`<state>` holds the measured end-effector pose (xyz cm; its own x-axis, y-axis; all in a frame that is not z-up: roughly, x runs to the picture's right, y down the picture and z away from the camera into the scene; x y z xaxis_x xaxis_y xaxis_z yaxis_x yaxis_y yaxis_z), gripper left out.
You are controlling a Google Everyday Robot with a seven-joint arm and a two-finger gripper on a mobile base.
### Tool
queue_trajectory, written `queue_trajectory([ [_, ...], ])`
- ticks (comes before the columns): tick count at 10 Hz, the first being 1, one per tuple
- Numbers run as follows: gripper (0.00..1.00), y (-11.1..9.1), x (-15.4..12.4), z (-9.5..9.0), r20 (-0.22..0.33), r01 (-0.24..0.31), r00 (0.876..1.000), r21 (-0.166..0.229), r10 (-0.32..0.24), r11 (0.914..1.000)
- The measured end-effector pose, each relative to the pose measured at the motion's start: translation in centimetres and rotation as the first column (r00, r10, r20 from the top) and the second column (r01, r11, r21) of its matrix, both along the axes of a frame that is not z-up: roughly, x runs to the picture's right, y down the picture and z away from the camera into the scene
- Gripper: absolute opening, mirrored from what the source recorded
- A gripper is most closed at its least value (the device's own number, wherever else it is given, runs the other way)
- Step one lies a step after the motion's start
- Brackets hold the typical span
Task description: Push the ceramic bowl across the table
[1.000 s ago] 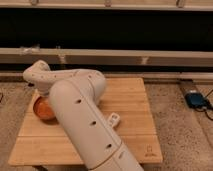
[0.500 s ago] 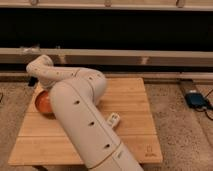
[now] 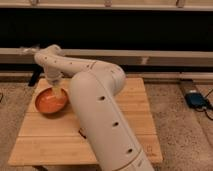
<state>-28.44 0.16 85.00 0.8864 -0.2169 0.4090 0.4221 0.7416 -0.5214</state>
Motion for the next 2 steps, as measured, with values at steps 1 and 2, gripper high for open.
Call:
queue_trajectory([
  [1, 0.7, -0.5, 1.6, -2.2, 0.04, -0.004, 0.999, -0.035, 0.006, 0.9994],
  [2, 0.7, -1.0, 2.7, -3.8, 0.067, -0.008, 0.998, -0.063, 0.012, 0.998],
])
